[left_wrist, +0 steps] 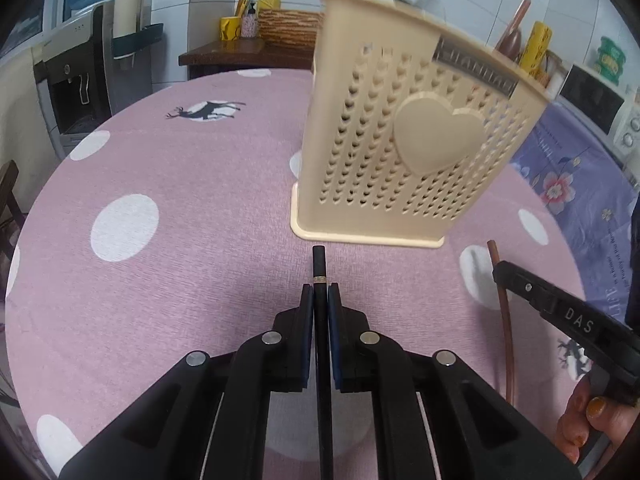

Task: Organize utensils
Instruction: 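Grasp the brown chopstick with the right gripper while the left lifts the black chopstick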

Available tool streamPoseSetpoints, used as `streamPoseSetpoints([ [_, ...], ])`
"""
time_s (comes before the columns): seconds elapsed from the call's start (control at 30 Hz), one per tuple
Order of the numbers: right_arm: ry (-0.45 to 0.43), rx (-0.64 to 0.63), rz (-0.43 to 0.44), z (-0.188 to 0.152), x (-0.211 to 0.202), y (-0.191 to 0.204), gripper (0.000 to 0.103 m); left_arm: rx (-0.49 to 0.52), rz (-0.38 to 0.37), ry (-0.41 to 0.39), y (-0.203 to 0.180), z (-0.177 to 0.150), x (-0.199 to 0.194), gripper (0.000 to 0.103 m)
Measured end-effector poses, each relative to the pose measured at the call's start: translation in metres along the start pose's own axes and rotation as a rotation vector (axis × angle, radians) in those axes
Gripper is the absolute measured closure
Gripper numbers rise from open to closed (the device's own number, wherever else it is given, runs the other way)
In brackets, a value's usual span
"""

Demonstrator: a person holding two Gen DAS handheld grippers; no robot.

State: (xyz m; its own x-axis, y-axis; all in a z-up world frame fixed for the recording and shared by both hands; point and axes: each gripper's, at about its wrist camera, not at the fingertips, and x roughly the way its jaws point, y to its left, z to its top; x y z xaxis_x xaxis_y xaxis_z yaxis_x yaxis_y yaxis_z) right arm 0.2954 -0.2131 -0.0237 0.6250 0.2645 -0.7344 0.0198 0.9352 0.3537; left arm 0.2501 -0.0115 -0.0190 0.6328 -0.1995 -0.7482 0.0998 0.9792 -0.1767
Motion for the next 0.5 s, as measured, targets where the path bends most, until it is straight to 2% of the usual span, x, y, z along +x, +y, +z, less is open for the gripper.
streamPoseSetpoints([
  [0.17,-0.064,0.010,0.161,0.005,-0.044,0.000,0.095,-0.018,-0.056,-0.090,0.004,0.008,-0.044,0.095],
  [0.27,-0.114,-0.017,0.219,0.012,-0.075,0.007,0.095,-0.025,-0.085,-0.160,0.006,0.016,-0.076,0.095],
  [0.37,-0.167,-0.042,0.261,0.020,-0.106,0.010,0.095,-0.036,-0.096,-0.238,0.010,0.025,-0.106,0.095],
  [0.5,-0.233,-0.088,0.271,0.029,-0.141,0.014,0.095,-0.028,-0.094,-0.306,0.014,0.034,-0.131,0.095],
])
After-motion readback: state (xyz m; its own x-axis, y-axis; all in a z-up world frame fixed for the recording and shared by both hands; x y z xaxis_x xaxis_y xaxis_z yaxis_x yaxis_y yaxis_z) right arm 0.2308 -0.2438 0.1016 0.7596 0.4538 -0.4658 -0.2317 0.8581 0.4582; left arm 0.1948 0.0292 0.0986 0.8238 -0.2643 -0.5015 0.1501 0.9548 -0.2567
